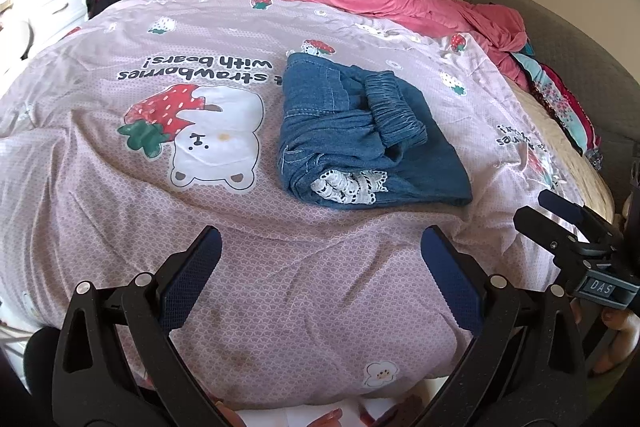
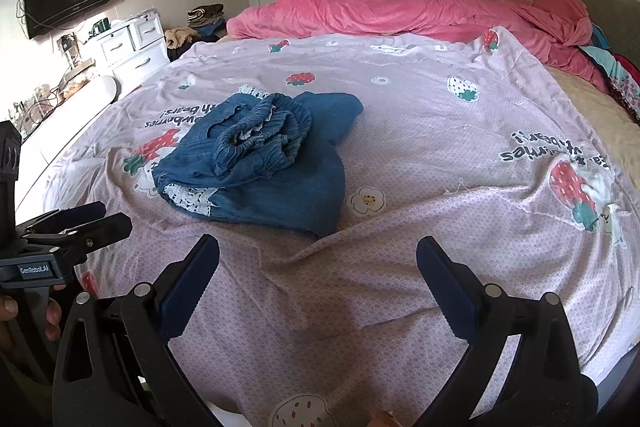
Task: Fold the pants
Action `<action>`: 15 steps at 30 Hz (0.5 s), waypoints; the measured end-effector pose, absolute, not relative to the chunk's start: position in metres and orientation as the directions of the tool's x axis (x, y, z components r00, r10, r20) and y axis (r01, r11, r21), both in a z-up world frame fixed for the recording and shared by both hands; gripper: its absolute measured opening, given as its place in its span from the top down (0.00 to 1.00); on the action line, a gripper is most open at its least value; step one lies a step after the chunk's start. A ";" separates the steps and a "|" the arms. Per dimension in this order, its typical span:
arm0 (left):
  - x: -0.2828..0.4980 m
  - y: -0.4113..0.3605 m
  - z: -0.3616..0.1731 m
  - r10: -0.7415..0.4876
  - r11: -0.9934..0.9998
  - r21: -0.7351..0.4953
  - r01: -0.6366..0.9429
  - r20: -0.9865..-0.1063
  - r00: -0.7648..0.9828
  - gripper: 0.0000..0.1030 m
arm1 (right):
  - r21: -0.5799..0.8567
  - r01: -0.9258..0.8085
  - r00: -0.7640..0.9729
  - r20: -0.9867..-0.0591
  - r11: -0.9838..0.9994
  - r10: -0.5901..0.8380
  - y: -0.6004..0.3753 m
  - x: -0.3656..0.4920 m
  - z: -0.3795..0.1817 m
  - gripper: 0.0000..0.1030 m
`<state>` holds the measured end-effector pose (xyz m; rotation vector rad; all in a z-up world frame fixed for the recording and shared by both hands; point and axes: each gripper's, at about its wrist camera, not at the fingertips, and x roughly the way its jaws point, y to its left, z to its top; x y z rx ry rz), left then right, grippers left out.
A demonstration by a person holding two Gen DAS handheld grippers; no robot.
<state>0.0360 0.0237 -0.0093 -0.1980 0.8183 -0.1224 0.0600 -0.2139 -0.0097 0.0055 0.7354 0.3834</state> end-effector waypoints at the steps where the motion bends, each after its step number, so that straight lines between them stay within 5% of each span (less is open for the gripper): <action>1: 0.036 0.024 -0.009 -0.180 0.975 -0.220 0.028 -0.713 0.678 0.09 | 0.139 -0.340 0.675 -0.653 0.930 0.344 -0.214 0.060 -0.010 0.04; 15: 0.035 0.026 -0.009 -0.165 0.978 -0.209 0.017 -0.717 0.677 0.09 | 0.136 -0.335 0.666 -0.666 0.932 0.337 -0.215 0.062 -0.013 0.04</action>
